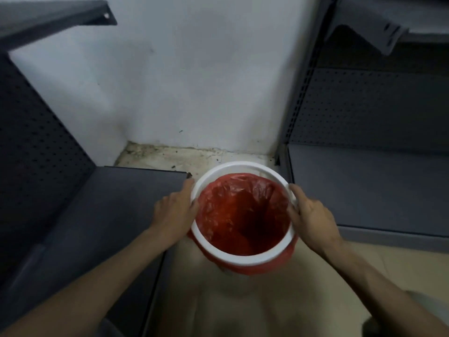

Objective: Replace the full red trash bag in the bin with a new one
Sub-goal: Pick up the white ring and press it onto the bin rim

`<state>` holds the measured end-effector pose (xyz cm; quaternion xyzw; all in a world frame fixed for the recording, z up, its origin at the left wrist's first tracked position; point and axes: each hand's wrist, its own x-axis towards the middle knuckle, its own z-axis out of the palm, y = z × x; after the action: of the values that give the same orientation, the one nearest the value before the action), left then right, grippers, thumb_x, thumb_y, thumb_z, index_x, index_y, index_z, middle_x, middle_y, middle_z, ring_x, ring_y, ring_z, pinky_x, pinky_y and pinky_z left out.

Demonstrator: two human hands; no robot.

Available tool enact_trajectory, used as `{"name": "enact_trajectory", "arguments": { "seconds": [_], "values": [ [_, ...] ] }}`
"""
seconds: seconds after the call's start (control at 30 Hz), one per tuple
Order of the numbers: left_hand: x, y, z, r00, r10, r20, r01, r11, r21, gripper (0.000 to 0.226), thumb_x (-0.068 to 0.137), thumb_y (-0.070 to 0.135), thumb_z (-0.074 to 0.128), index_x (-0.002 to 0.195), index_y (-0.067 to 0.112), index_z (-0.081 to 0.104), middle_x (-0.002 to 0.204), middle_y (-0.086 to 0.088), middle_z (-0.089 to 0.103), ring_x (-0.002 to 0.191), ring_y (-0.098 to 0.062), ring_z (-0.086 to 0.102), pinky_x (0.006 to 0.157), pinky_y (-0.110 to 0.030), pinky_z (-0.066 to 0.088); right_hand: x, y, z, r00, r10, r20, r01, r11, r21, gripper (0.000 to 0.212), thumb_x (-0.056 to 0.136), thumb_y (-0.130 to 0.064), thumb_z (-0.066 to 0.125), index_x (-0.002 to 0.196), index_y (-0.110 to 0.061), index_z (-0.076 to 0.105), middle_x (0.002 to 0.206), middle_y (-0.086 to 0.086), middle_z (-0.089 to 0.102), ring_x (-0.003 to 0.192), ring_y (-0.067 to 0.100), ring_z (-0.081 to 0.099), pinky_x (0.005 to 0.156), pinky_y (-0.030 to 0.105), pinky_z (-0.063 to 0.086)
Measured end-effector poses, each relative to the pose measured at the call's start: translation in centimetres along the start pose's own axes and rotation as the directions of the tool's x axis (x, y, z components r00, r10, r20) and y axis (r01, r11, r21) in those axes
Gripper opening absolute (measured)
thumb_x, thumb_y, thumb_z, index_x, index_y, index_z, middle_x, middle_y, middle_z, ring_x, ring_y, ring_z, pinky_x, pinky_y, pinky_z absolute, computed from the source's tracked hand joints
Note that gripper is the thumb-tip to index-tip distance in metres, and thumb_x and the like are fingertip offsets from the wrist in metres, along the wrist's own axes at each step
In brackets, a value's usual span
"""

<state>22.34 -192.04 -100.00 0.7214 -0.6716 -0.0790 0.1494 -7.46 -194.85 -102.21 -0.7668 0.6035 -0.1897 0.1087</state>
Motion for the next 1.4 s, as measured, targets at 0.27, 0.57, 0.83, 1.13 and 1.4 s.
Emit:
{"name": "enact_trajectory", "arguments": {
  "seconds": [0.27,0.57,0.83,1.13,1.4],
  "values": [
    [0.1,-0.6,1.7,0.986,0.028,0.167,-0.027,1.0,-0.003,0.055,0.104,0.037,0.035,0.155,0.035,0.015,0.082,0.006,0.06,0.062,-0.009,0.056,0.053,-0.022,0.039,-0.1,0.5,1.2,0.989,0.049,0.137,-0.045,0.999,-0.027,0.048,0.099,-0.029,0.043,0.145,-0.029,0.027,0.085,0.006,0.066,0.06,0.018,0.06,0.052,0.027,0.044],
    [1.3,-0.6,2.2,0.959,0.023,0.284,-0.026,1.0,0.007,0.063,0.103,0.037,0.036,0.157,0.035,0.002,0.07,0.008,0.053,0.055,-0.006,0.052,0.05,-0.018,0.038,0.4,0.8,0.9,0.972,0.04,0.231,-0.053,0.997,0.049,0.052,0.1,-0.031,0.039,0.146,-0.036,0.015,0.083,0.002,0.064,0.063,0.012,0.064,0.058,0.029,0.057],
    [2.0,0.3,1.8,0.947,0.003,0.323,-0.034,0.995,0.092,0.063,0.103,0.04,0.034,0.157,0.035,0.001,0.073,0.009,0.051,0.058,-0.008,0.049,0.062,-0.026,0.04,0.8,0.5,0.2,0.965,0.078,0.249,-0.068,0.996,-0.051,0.054,0.102,-0.029,0.034,0.152,-0.029,0.013,0.098,0.006,0.062,0.071,0.016,0.058,0.061,0.023,0.043],
    [2.7,0.2,2.0,0.921,0.007,0.388,-0.043,0.995,0.084,0.064,0.103,0.035,0.037,0.157,0.035,0.002,0.095,0.0,0.064,0.076,-0.017,0.062,0.07,-0.032,0.049,1.2,0.6,0.4,0.95,0.069,0.304,-0.056,0.997,-0.05,0.051,0.103,-0.026,0.034,0.15,-0.026,0.016,0.086,0.004,0.061,0.07,0.018,0.064,0.065,0.03,0.055],
    [3.7,0.5,0.8,0.883,-0.034,0.468,-0.049,0.985,0.165,0.067,0.1,0.053,0.034,0.156,0.034,0.003,0.136,-0.01,0.049,0.117,-0.027,0.053,0.09,-0.044,0.049,2.8,0.2,-1.7,0.906,0.105,0.411,-0.071,0.993,-0.098,0.044,0.098,-0.042,0.041,0.137,-0.023,0.033,0.1,0.008,0.059,0.083,0.022,0.061,0.076,0.037,0.053]
  ]
}}
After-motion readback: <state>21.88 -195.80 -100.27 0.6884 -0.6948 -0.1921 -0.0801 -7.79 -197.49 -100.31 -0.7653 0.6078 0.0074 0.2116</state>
